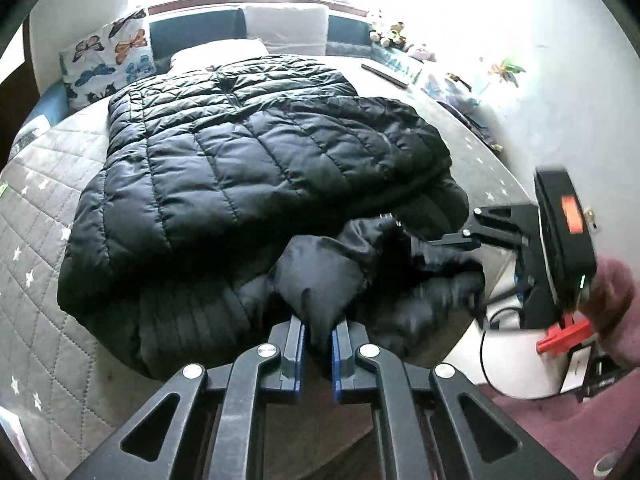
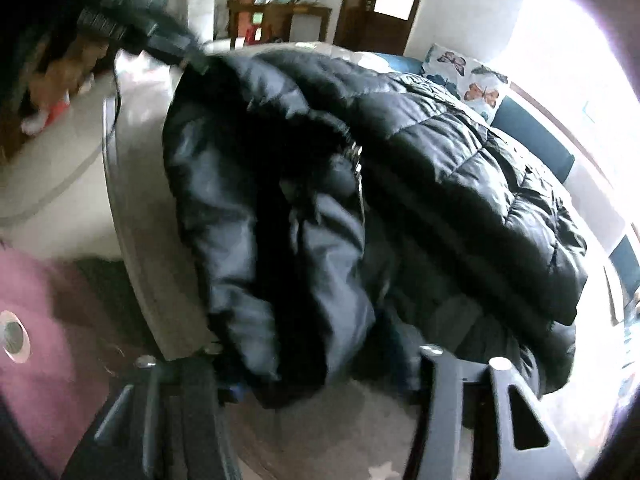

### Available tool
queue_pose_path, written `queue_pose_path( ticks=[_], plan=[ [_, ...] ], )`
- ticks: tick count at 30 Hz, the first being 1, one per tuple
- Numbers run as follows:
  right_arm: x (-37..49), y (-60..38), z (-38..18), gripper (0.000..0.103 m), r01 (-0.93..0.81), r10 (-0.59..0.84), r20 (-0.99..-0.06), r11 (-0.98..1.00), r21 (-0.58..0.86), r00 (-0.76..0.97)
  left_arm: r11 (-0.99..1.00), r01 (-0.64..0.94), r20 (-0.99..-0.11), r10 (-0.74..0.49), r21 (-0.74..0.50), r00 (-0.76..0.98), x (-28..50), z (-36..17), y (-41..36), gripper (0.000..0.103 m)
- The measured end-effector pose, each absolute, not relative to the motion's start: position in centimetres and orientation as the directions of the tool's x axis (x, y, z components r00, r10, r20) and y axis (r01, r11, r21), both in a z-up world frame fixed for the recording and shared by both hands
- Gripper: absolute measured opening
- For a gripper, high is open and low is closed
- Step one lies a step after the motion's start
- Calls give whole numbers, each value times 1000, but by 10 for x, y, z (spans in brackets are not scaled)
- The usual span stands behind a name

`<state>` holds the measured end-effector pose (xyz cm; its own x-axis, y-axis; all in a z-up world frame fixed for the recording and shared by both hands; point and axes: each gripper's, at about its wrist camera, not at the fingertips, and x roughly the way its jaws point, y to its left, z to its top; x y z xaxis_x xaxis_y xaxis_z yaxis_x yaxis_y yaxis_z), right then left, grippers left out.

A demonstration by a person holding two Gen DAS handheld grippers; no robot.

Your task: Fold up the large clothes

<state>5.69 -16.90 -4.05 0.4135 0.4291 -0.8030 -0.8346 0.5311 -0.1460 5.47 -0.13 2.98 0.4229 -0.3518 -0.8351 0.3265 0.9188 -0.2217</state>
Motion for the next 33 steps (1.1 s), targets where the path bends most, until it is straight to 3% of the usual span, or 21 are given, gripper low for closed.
queue_pose_path(
  ticks=[3, 6, 8, 10, 18, 27, 28, 30, 32, 33],
  plan=[
    [71, -172, -28, 30, -812, 454, -796, 578, -77, 399, 913, 337, -836, -362, -229, 412, 47, 25, -1, 15],
    [90, -179, -8, 29, -785, 499, -776, 619, 6, 387, 909, 355, -822, -366, -217, 435, 32, 29, 7, 29],
    [101, -181, 5, 29, -767, 531, -754, 639, 56, 386, 916, 361, -800, -346, -175, 490, 18, 35, 14, 62],
    [107, -181, 15, 28, -755, 557, -737, 649, 97, 383, 929, 351, -774, -308, -118, 554, 5, 42, 21, 82],
    [128, -180, 34, 26, -724, 592, -704, 671, 161, 392, 944, 327, -779, -171, 46, 603, -5, 14, 20, 84],
    [133, -179, 36, 25, -720, 588, -705, 676, 160, 395, 870, 295, -669, 53, 396, 741, 9, -28, -8, 82],
    [132, -179, 37, 25, -720, 589, -704, 675, 160, 396, 852, 291, -647, 71, 435, 759, 10, -33, -10, 78],
    [132, -179, 36, 25, -722, 588, -702, 675, 152, 402, 829, 296, -621, 77, 475, 780, 12, -38, -13, 62],
    [130, -179, 36, 25, -722, 587, -697, 677, 145, 411, 825, 322, -619, 43, 465, 784, 11, -39, -13, 42],
    [129, -180, 34, 24, -718, 589, -693, 681, 148, 415, 828, 323, -613, 32, 459, 789, 10, -37, -13, 38]
  ],
)
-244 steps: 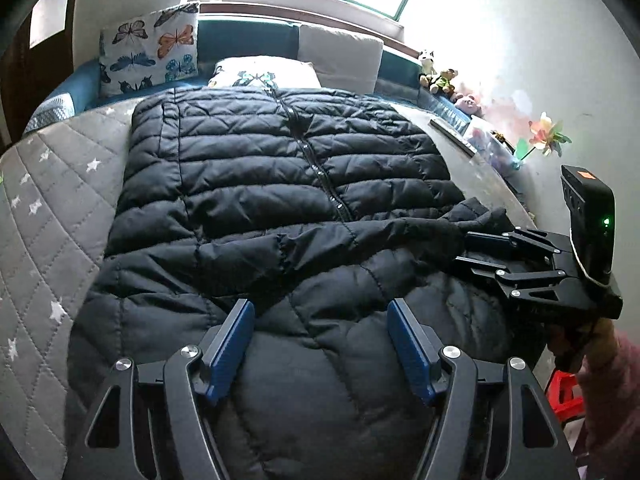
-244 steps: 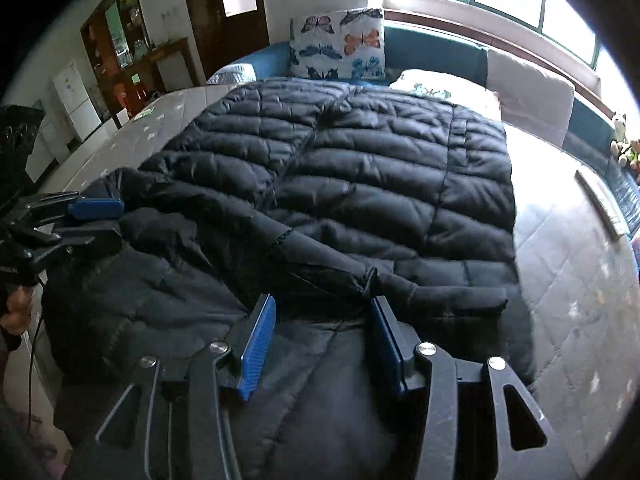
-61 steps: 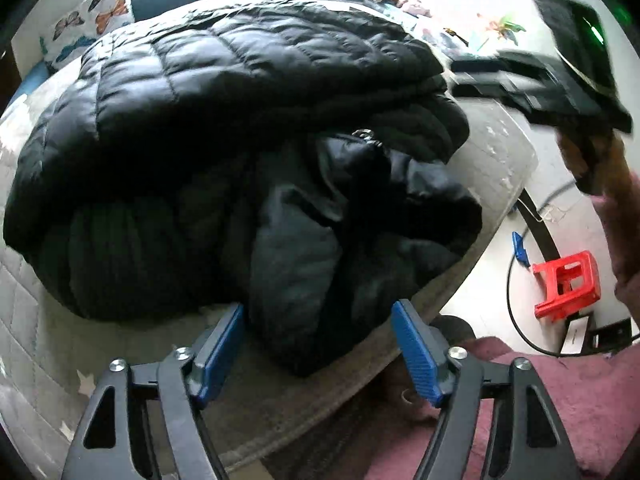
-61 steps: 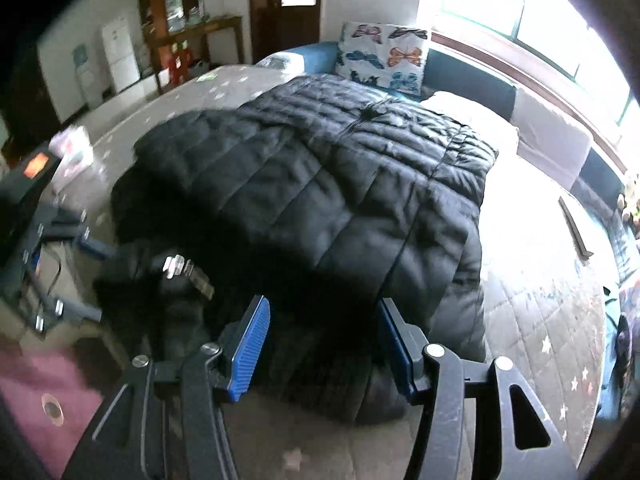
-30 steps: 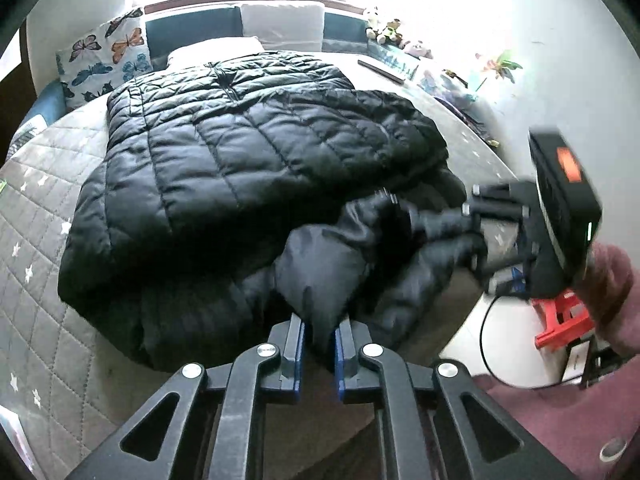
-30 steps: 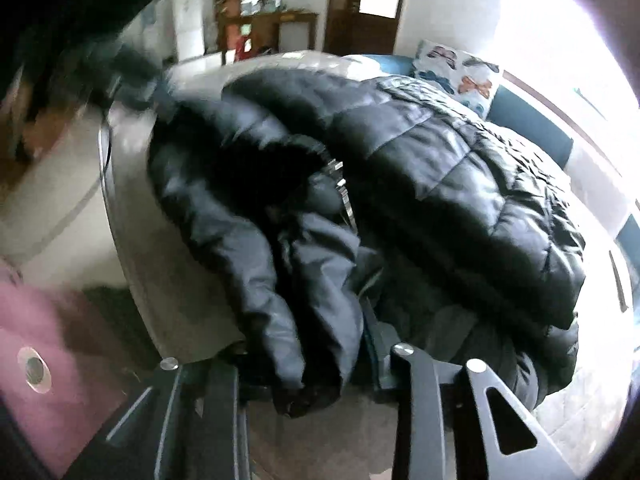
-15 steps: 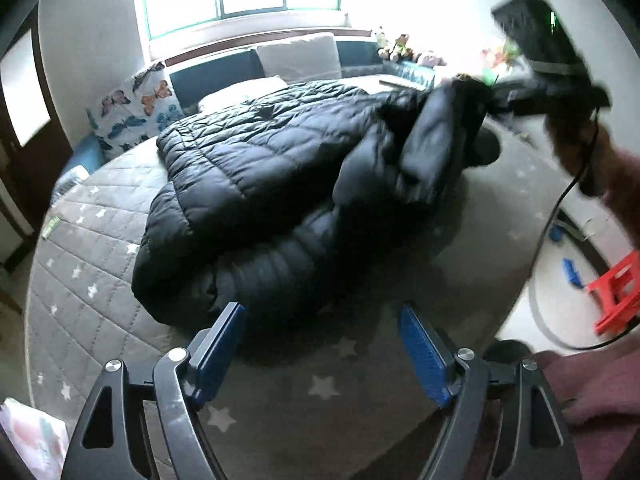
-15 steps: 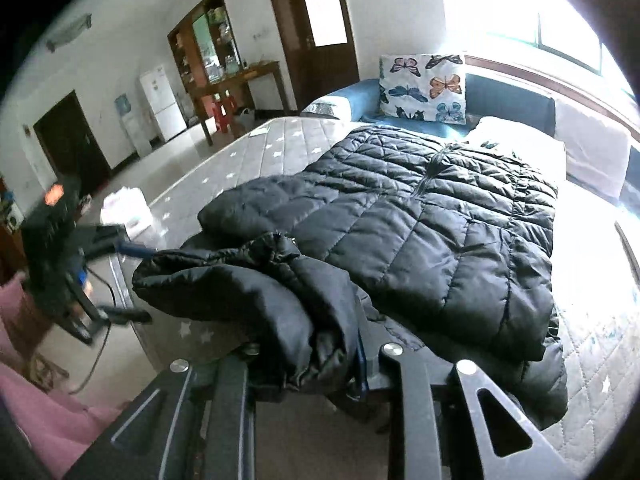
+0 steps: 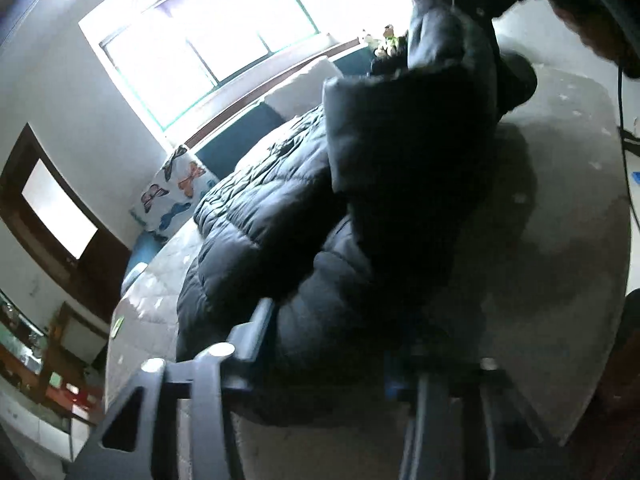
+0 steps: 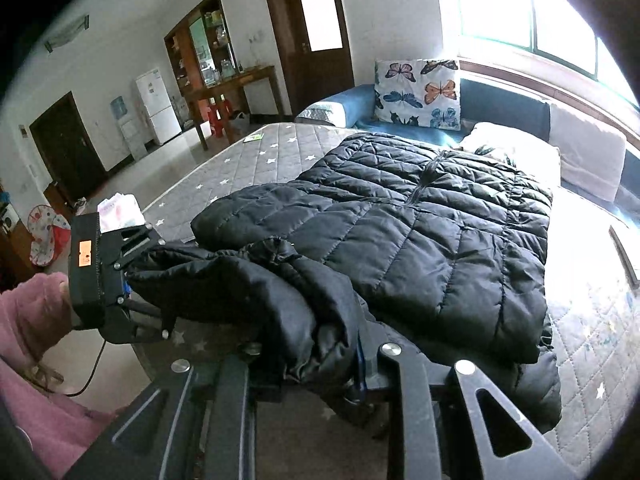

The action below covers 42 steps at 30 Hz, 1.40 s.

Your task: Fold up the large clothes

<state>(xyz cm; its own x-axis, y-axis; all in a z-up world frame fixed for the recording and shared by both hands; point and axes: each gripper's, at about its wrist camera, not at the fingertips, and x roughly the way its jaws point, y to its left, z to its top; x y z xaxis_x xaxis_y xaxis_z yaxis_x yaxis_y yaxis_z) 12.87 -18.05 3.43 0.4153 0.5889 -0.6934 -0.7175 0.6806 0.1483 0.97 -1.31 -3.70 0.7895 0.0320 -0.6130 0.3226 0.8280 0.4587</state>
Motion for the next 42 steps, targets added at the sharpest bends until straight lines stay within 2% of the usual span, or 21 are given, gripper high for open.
queue_pose_path(
  ticks=[2, 5, 15, 21, 25, 30, 33, 37, 42],
  plan=[
    [124, -183, 33, 23, -712, 591, -683, 687, 147, 429, 838, 319, -598, 11, 443, 801, 5, -33, -12, 31],
    [109, -189, 36, 21, -704, 599, -653, 696, 139, 463, 860, 315, -585, -24, 402, 810, -5, -25, -8, 28],
    [53, -203, 46, 19, -727, 607, -632, 679, 98, 482, 875, 308, -558, -53, 373, 828, -64, -9, -15, 27],
    [9, -203, 63, 19, -780, 621, -643, 623, 57, 449, 916, 287, -552, -91, 280, 829, -135, 14, -9, 27],
    [1, -199, 76, 19, -798, 623, -647, 601, 36, 441, 935, 261, -544, -93, 240, 834, -152, 28, -6, 27],
    [32, -193, 90, 18, -791, 638, -617, 611, 41, 461, 956, 236, -524, -114, 172, 844, -124, 55, 11, 27],
    [58, -190, 100, 18, -781, 643, -604, 622, 55, 471, 959, 224, -501, -109, 175, 859, -99, 77, 12, 27],
    [111, -184, 115, 18, -760, 648, -590, 644, 86, 482, 961, 204, -475, -93, 187, 875, -44, 108, 20, 27],
    [193, -172, 123, 18, -722, 646, -598, 674, 156, 474, 971, 170, -492, -67, 169, 868, 42, 134, 33, 27]
  ],
)
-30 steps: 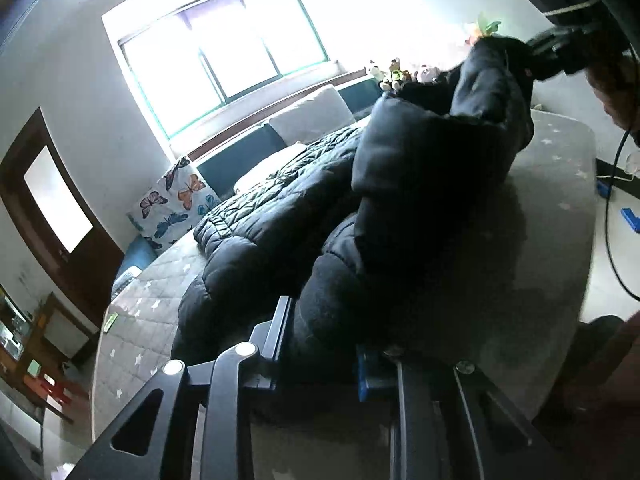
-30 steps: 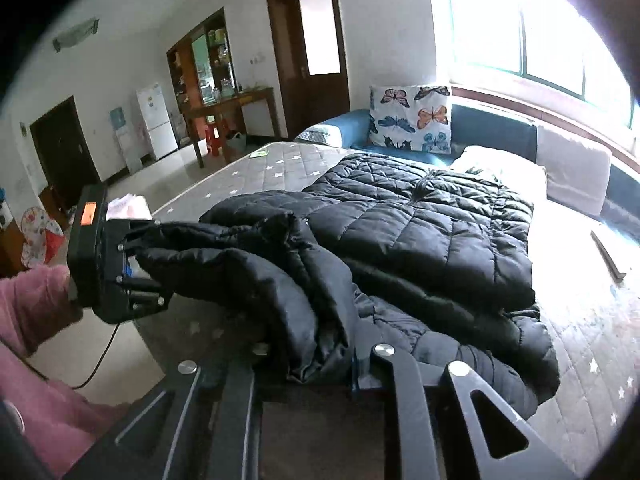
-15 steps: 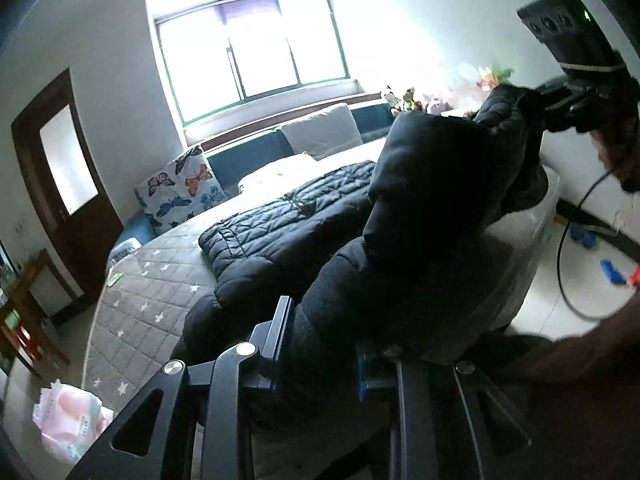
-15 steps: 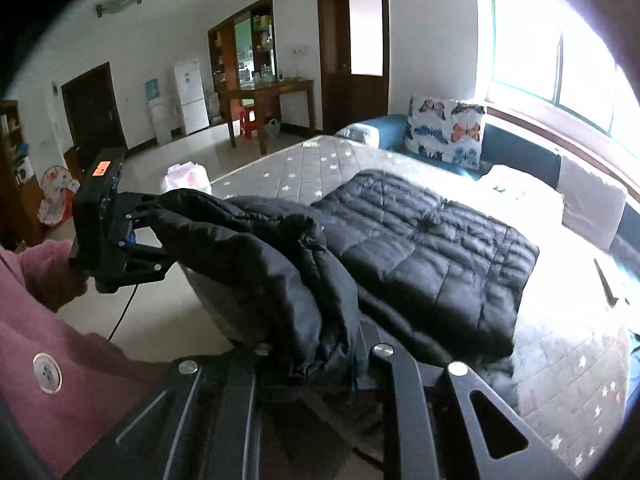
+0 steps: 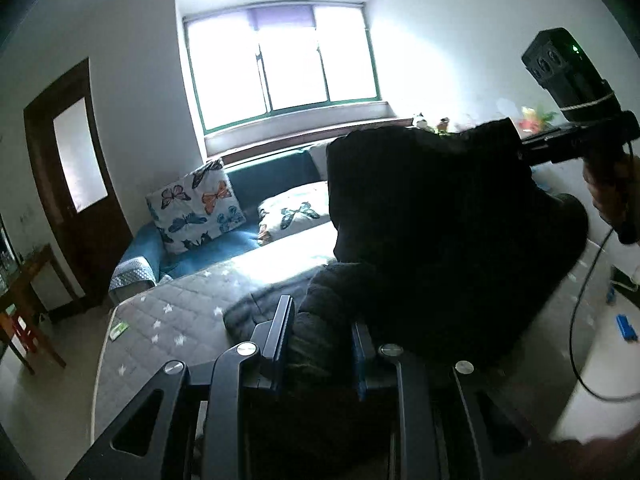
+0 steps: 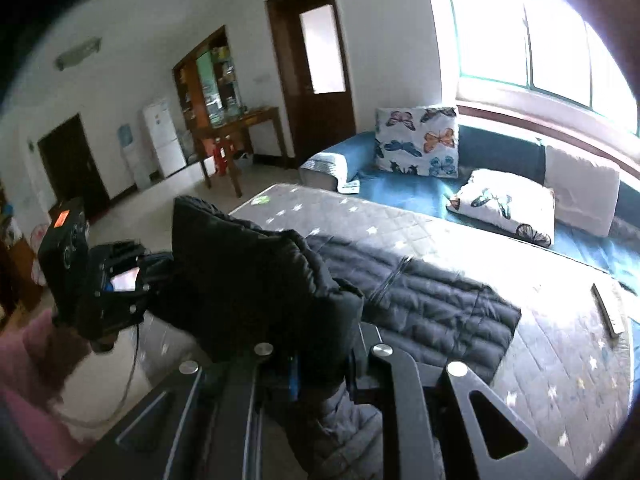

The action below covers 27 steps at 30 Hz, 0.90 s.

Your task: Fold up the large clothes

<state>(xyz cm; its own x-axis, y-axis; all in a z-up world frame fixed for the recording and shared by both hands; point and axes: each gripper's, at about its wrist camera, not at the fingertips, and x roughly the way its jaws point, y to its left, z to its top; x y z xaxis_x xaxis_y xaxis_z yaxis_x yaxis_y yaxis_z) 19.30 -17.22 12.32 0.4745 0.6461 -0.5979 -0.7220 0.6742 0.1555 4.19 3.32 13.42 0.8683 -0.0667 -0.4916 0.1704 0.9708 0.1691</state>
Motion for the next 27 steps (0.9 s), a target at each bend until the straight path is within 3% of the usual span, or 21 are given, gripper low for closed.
queue_pose_path(
  ticks=[6, 14, 22, 27],
  plan=[
    [286, -153, 104, 17, -646, 594, -640, 738, 192, 488, 978, 139, -563, -30, 152, 826, 164, 135, 49, 26],
    [398, -128, 49, 16, -520, 524, -717, 814, 261, 460, 989, 113, -703, -13, 96, 711, 304, 90, 78, 25],
    [451, -123, -29, 16, -428, 495, -791, 841, 332, 360, 996, 78, -787, -23, 32, 616, 348, 18, 97, 26],
    [464, -122, -68, 18, -378, 478, -832, 852, 362, 282, 998, 67, -813, -26, 16, 582, 371, -10, 113, 34]
  ],
)
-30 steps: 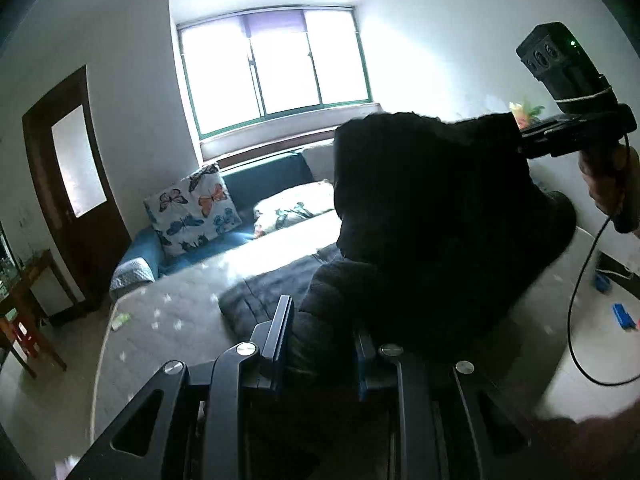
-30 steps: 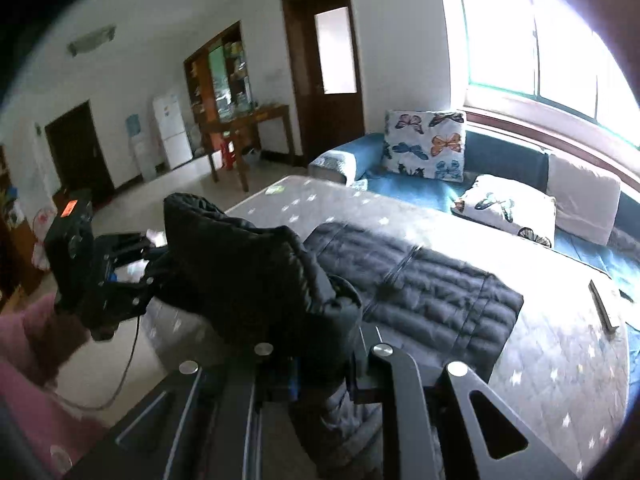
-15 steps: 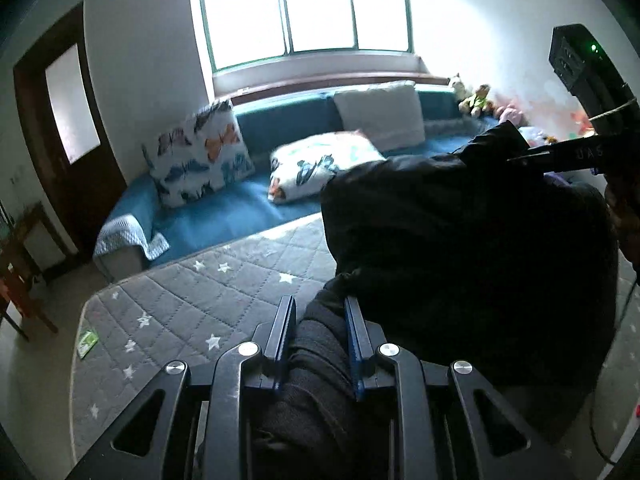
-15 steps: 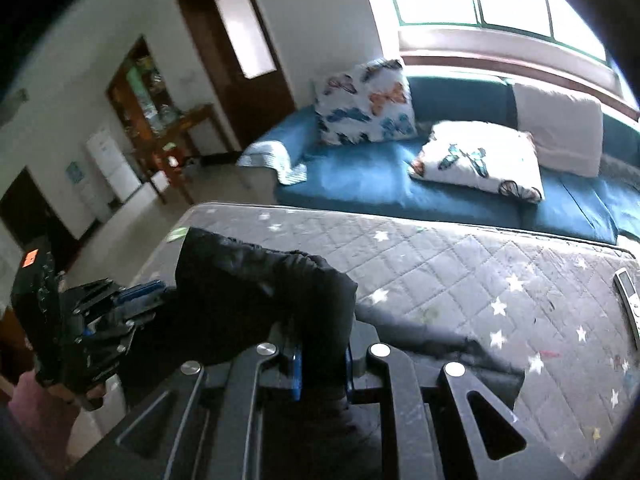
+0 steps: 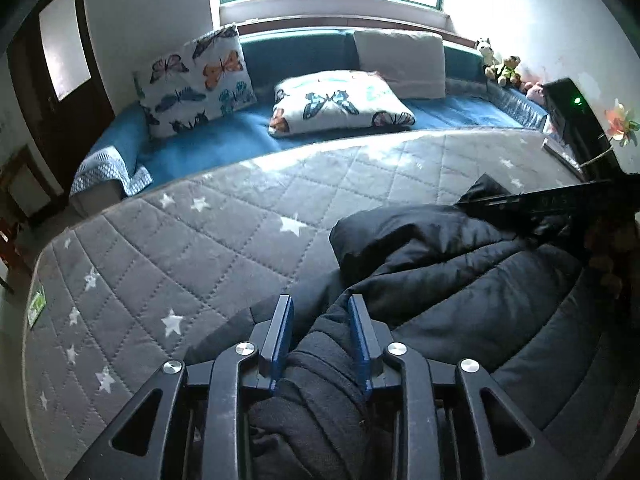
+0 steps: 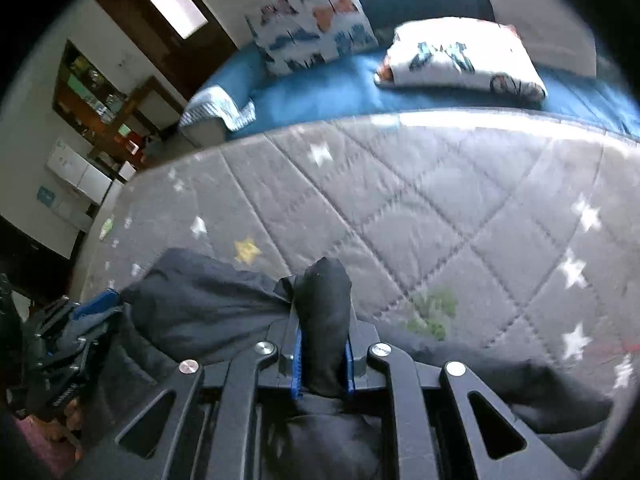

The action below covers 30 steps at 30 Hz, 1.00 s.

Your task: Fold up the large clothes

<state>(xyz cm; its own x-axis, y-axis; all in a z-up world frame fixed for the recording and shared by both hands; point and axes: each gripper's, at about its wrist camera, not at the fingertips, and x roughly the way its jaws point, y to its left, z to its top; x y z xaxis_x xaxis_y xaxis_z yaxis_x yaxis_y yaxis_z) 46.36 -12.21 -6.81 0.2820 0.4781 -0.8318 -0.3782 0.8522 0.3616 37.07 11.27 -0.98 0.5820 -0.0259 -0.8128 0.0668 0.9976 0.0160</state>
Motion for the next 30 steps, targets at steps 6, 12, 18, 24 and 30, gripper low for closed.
queue_pose_path(
  ticks=[6, 12, 18, 24, 30],
  plan=[
    [453, -137, -15, 24, -373, 511, -776, 847, 380, 371, 998, 59, -809, -13, 26, 587, 381, -19, 117, 40],
    [406, -163, 58, 26, -376, 460, -741, 878, 297, 488, 997, 48, -812, 14, 52, 584, 377, -18, 113, 46],
    [365, -183, 44, 35, -355, 389, -794, 905, 235, 466, 996, 27, -815, 58, 90, 577, 375, -14, 111, 56],
    [375, -204, -24, 35, -287, 325, -839, 934, 212, 436, 988, 27, -806, 105, 149, 583, 372, -5, 103, 56],
    [379, -197, -39, 35, -306, 306, -847, 935, 181, 435, 987, -2, -776, 129, 163, 617, 357, 27, 97, 56]
  ],
)
